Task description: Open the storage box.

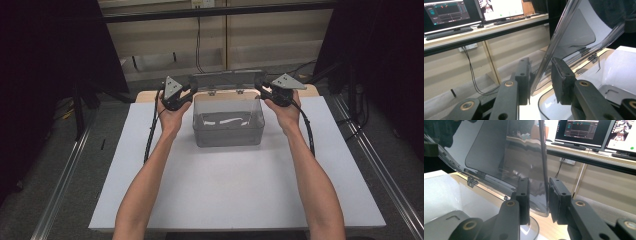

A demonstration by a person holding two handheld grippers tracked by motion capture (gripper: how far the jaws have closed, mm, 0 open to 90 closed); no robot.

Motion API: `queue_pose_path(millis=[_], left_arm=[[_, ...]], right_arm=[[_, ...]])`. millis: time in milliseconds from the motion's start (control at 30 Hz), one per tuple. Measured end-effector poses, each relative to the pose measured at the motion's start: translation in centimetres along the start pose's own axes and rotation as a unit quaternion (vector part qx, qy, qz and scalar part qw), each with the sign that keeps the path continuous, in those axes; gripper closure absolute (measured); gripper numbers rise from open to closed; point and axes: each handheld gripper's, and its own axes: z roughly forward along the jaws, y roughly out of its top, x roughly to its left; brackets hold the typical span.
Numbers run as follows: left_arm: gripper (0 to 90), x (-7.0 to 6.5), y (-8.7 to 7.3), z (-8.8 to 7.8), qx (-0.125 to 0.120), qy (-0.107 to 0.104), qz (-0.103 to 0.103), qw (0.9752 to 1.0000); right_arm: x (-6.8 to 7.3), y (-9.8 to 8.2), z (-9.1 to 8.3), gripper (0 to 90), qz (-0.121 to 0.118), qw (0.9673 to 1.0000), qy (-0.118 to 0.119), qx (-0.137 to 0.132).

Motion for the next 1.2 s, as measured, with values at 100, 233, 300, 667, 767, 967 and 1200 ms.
queue_pose_path(millis=[100, 233, 300, 667, 767, 967, 1200], left_arm=[[68.8, 0.1, -0.3, 0.3, 0.007, 0.001, -0.004, 1.0000], [70.0, 0.3, -0.9, 0.6, 0.016, 0.003, -0.008, 0.9998], [71.8, 0.3, -1.0, 0.7, 0.016, 0.002, -0.005, 0.9999], [73.0, 0.4, -1.2, 1.7, 0.018, -0.004, -0.016, 0.9997], [74.6, 0.3, -1.0, 1.9, 0.023, -0.004, -0.010, 0.9997], [76.2, 0.5, -1.0, 2.0, 0.024, -0.004, -0.012, 0.9996], [77.8, 0.7, -1.1, 2.2, 0.020, -0.004, -0.018, 0.9996]], right_arm=[[0.0, 0.0, 0.1, 71.4, 0.001, 1.0000, 0.000, 0.000], [-0.1, 0.2, 0.3, 71.5, 0.001, 1.0000, -0.002, -0.002], [-0.1, 0.3, 0.3, 71.6, 0.002, 1.0000, -0.002, 0.000], [-0.3, 0.5, 0.5, 71.0, -0.005, 1.0000, -0.001, 0.002], [-0.4, 1.0, 0.5, 70.4, -0.010, 1.0000, -0.001, 0.001], [-0.5, 1.0, 0.8, 66.6, -0.002, 1.0000, -0.005, 0.003], [-0.9, 0.0, 1.2, 65.3, 0.011, 0.9998, -0.005, 0.014]])
